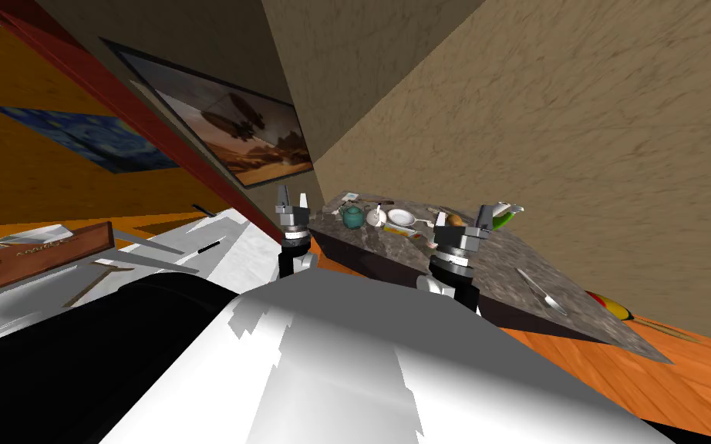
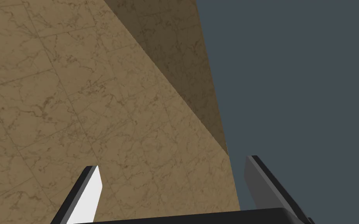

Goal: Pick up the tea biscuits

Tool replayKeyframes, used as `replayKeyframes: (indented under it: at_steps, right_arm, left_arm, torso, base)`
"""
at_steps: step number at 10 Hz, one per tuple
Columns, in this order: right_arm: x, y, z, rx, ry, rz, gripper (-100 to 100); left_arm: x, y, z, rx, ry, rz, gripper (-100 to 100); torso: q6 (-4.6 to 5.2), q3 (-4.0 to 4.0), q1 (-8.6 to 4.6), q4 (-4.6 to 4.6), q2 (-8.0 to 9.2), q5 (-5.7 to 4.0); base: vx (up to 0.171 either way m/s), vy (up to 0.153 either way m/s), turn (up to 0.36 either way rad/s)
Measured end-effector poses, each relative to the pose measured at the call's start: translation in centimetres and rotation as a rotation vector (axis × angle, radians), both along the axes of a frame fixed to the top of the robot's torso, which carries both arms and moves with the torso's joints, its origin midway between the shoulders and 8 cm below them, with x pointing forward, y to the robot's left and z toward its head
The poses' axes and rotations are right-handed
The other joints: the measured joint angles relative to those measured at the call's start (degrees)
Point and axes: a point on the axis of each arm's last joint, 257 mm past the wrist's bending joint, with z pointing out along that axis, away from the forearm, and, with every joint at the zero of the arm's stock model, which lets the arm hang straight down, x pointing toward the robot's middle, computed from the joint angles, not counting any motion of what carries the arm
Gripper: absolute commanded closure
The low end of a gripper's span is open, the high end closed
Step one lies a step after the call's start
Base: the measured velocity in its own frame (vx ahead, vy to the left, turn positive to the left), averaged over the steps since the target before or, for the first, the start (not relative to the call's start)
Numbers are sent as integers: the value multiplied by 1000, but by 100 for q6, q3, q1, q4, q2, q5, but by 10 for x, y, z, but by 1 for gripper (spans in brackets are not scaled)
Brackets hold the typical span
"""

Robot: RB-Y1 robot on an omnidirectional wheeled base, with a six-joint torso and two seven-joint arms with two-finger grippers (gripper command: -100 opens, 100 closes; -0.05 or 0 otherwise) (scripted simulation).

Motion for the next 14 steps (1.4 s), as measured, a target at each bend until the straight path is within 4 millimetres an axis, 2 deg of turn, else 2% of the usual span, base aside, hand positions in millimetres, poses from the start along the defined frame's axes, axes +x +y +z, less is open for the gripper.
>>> replayKeyframes:
  at_steps: [4, 8, 9, 14]
  right_arm:
    - [11, 14, -24, -74, 64, 68, -100]
    - [22, 30, -68, -169, 157, 152, -100]
    - [23, 33, -74, -189, 170, 165, -100]
    - [26, 39, -109, -298, 251, 228, -100]
  left_arm:
    - [0, 0, 0, 0, 0, 0, 0]
    - [0, 0, 0, 0, 0, 0, 0]
    - [0, 0, 0, 0, 0, 0, 0]
    - [0, 0, 0, 0, 0, 0, 0]
  torso:
    - [-2, 15, 27, 6, 26, 6]
    - [-2, 20, 38, 8, 34, 9]
    - [1, 17, 24, 7, 28, 7]
    - [-1, 16, 19, 6, 27, 5]
  base:
    - [-73, 71, 172]
    - [-74, 93, 187]
    - [-61, 64, 178]
    - [-51, 58, 119]
